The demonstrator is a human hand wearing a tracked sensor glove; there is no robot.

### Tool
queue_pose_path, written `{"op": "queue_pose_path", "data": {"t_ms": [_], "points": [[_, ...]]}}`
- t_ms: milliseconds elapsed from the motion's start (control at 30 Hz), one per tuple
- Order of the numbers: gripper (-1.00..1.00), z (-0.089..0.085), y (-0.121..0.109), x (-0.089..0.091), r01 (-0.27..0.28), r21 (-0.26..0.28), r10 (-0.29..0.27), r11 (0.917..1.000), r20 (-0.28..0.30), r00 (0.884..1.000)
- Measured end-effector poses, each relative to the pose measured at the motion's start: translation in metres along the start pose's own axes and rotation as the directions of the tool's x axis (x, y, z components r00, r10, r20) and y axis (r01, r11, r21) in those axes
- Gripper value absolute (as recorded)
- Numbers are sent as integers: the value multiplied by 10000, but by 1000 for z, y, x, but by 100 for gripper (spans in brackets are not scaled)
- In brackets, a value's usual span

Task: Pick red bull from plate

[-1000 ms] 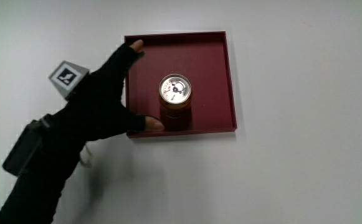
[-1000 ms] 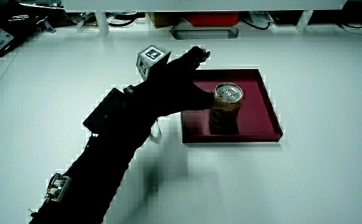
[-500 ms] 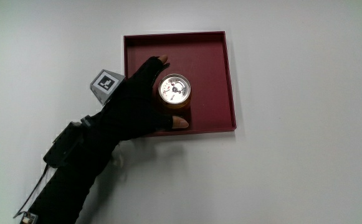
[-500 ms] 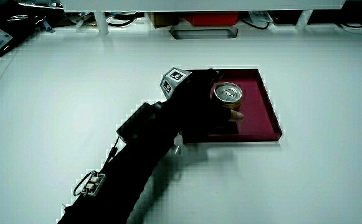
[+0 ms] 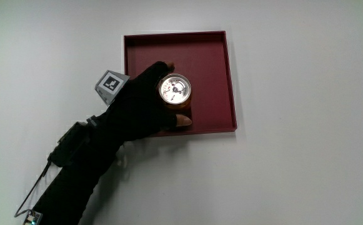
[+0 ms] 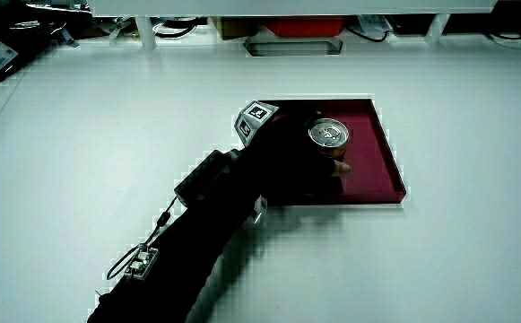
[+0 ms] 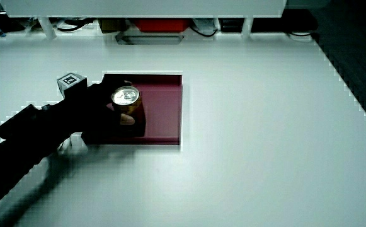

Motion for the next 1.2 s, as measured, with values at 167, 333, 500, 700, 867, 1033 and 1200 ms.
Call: {"op": "queue_pose_path", "data": {"t_ms": [167, 333, 500, 700, 867, 1033, 1200], "points": [[63, 0, 0, 0, -22, 326, 25, 9995, -94, 10000], [89, -1, -2, 1, 8, 494, -4, 9988, -62, 10000], [100, 2, -4, -2, 30, 804, -37, 9968, 91, 10000], [100, 11, -14, 18, 490, 881, -507, 9949, 168, 9986], [100, 15, -31, 47, 1315, 794, -1302, 9881, -220, 9912], [100, 13, -49, 65, 3051, 622, -2968, 9503, -1154, 9479], [100, 2, -68, 78, 2650, 180, -2645, 9641, -279, 9640]]}}
